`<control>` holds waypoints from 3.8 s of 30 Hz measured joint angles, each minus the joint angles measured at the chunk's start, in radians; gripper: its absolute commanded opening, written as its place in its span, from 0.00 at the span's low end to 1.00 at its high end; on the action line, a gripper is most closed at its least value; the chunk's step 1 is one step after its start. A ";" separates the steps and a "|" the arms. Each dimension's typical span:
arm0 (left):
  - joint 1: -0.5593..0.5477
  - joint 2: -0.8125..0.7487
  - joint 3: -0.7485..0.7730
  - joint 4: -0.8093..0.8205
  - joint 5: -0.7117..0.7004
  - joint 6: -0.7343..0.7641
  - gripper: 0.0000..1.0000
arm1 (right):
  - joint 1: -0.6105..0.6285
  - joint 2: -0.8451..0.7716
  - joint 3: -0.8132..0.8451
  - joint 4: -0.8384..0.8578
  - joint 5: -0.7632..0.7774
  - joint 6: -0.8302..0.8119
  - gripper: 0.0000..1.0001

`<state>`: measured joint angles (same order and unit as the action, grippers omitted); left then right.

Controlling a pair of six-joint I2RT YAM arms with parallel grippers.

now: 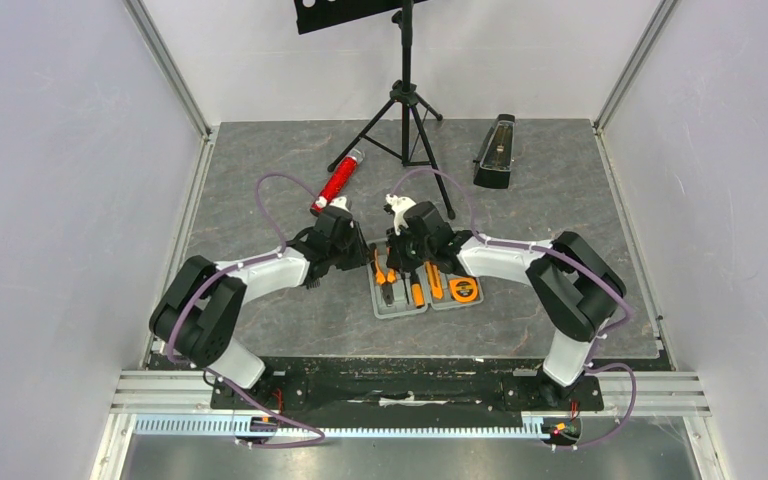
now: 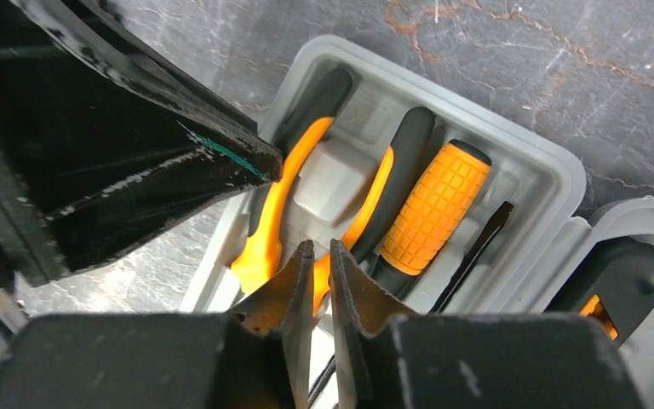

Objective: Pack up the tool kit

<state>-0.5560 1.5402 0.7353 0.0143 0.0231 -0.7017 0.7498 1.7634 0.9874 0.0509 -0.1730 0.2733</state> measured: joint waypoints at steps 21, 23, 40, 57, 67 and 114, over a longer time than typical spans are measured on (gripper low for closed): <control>0.011 0.099 0.103 -0.013 0.009 -0.005 0.20 | 0.000 0.055 0.100 -0.099 0.016 -0.055 0.26; 0.011 0.087 0.097 -0.022 0.003 -0.004 0.21 | -0.002 0.019 0.101 -0.119 0.025 -0.059 0.27; 0.013 -0.034 0.055 -0.137 -0.015 -0.004 0.61 | -0.036 -0.039 0.095 -0.119 0.069 -0.019 0.22; 0.015 0.092 0.133 -0.109 0.009 0.019 0.20 | -0.037 0.067 0.110 -0.136 0.030 -0.011 0.08; 0.026 0.111 0.139 -0.121 0.017 0.020 0.10 | -0.029 0.085 0.144 -0.178 0.052 -0.035 0.06; 0.107 0.019 -0.108 0.160 0.216 -0.222 0.14 | 0.035 0.186 0.317 -0.330 -0.062 0.019 0.00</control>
<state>-0.4488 1.5593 0.6277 0.1741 0.2390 -0.9234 0.7853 1.9495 1.3045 -0.2790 -0.2348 0.2924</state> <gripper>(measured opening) 0.163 0.019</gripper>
